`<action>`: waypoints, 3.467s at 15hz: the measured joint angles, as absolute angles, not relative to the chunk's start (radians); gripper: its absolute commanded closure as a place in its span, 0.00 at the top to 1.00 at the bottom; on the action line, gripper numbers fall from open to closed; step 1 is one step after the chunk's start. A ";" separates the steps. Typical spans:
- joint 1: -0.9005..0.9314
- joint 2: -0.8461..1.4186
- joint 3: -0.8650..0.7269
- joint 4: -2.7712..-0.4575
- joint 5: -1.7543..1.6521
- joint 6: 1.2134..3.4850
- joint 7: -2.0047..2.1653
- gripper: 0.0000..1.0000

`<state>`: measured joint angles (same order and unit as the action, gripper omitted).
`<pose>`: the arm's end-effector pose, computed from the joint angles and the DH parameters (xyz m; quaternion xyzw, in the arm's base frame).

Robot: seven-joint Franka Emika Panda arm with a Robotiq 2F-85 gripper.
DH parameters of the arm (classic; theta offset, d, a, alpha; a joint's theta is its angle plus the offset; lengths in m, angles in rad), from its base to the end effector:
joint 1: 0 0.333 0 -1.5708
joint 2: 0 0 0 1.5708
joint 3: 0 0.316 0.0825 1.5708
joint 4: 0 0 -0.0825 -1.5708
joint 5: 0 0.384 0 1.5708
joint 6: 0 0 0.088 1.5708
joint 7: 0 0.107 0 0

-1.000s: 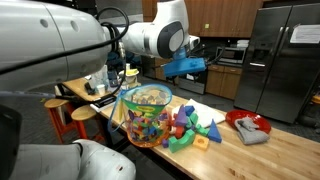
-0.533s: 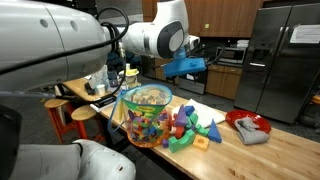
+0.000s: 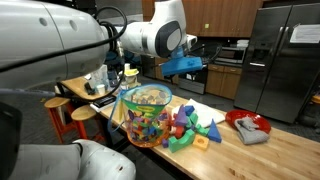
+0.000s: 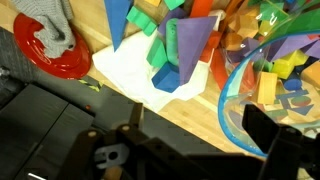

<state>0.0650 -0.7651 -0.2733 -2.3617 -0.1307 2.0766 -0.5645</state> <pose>0.3482 -0.1097 0.6236 0.9515 0.2039 0.2247 0.0514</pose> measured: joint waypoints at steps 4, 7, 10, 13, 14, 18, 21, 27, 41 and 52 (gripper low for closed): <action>0.093 -0.748 -0.228 -2.377 -0.094 2.077 -0.559 1.00; 0.104 -0.726 -0.209 -2.411 -0.080 2.077 -0.559 1.00; 0.104 -0.721 -0.206 -2.468 -0.076 2.073 -0.559 1.00; 0.096 -0.725 -0.207 -2.532 -0.076 2.062 -0.559 1.00; 0.091 -0.727 -0.208 -2.550 -0.076 2.056 -0.559 1.00; 0.086 -0.735 -0.211 -2.614 -0.072 2.038 -0.560 0.74; 0.097 -0.741 -0.210 -2.647 -0.048 2.038 -0.564 0.53; 0.160 -0.730 -0.204 -2.628 0.002 2.048 -0.607 0.06; 0.265 -0.360 -0.094 -2.212 0.146 2.137 -0.783 0.00; 0.225 -0.026 0.017 -1.860 0.202 2.145 -0.852 0.00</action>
